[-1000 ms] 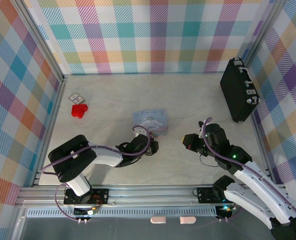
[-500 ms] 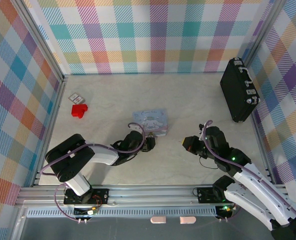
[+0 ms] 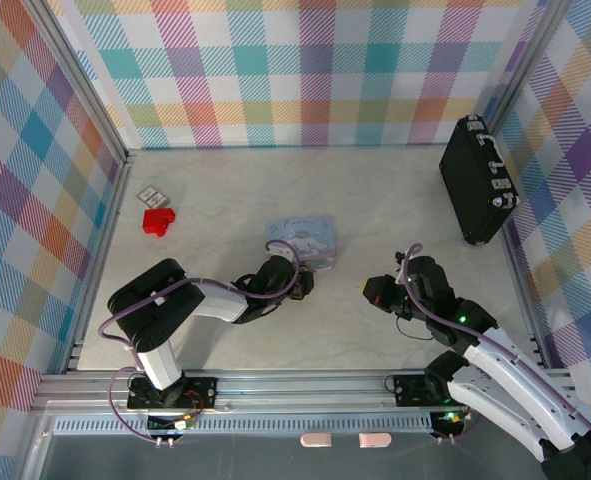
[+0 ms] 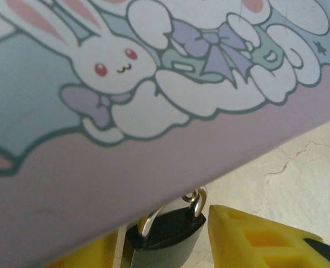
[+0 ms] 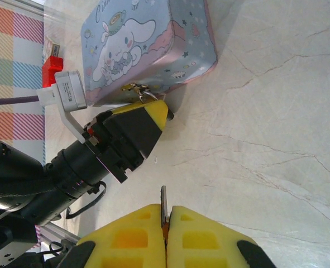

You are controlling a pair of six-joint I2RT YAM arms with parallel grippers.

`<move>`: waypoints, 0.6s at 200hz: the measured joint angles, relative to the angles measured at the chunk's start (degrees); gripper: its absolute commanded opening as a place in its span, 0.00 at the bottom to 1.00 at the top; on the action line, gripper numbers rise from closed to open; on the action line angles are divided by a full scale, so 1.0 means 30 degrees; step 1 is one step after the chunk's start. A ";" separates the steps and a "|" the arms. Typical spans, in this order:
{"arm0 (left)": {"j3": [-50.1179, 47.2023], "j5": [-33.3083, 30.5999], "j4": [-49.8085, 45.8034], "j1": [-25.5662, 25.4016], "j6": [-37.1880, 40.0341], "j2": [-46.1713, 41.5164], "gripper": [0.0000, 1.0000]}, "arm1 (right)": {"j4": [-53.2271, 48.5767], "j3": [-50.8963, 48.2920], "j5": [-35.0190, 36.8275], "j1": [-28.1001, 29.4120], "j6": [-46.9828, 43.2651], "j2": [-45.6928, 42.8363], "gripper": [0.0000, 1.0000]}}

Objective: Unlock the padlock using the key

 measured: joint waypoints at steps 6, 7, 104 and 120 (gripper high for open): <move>0.0015 0.0051 -0.0015 0.0000 -0.0015 0.0000 0.41 | 0.0029 -0.0058 -0.0015 0.0000 0.0015 0.0000 0.00; 0.0015 0.0058 -0.0015 0.0000 -0.0007 0.0000 0.40 | 0.0029 -0.0073 -0.0022 0.0000 0.0029 0.0000 0.00; 0.0306 0.0430 -0.0408 -0.0007 -0.0437 0.0000 0.21 | 0.1217 -0.1348 -0.0503 0.0000 0.0772 0.0794 0.00; 0.0546 0.0452 -0.0794 -0.0058 -0.0495 -0.0007 0.18 | 0.1246 -0.1399 -0.0561 0.0000 0.0787 0.0860 0.00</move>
